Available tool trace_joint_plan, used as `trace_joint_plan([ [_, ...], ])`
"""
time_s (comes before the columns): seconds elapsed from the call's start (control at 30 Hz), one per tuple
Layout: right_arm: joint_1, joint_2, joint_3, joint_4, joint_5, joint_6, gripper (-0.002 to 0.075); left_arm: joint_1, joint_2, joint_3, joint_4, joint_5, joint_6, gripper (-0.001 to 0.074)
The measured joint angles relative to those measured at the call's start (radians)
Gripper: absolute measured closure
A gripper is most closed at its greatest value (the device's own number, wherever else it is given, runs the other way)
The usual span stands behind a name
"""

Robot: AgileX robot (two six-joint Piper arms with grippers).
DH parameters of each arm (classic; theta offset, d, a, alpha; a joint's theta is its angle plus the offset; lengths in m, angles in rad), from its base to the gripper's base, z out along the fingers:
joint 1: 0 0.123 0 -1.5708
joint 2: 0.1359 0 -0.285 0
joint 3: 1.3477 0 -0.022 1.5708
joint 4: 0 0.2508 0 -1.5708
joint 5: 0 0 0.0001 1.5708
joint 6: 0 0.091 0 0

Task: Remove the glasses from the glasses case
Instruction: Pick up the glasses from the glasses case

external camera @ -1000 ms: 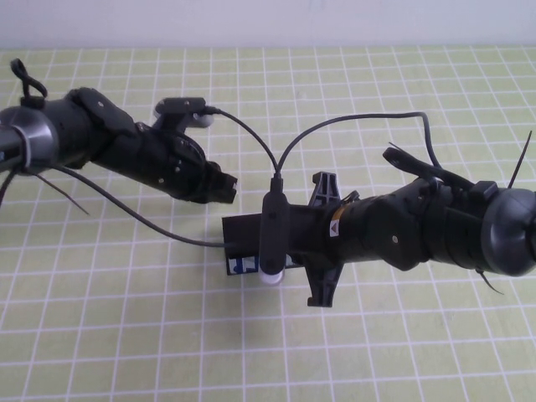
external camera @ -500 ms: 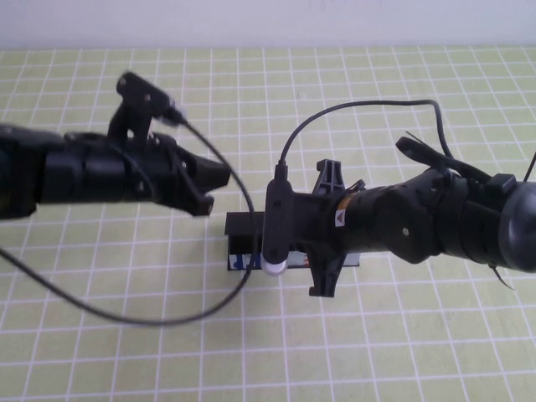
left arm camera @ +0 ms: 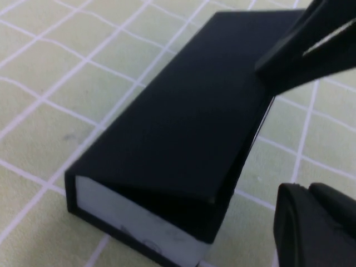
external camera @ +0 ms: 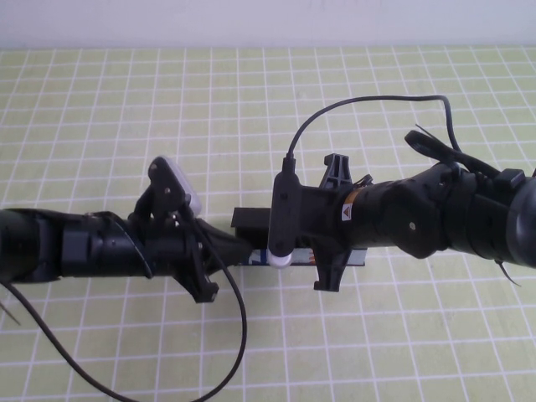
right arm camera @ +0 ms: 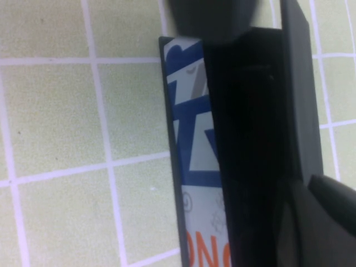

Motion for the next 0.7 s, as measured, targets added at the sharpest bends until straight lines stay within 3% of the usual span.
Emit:
trace_joint_plan([
  [0.7, -0.002, -0.002, 0.002, 0.008, -0.028, 0.000, 0.0729, 0.000, 0.115, -0.082, -0.008, 0.047, 0.082, 0.0739],
])
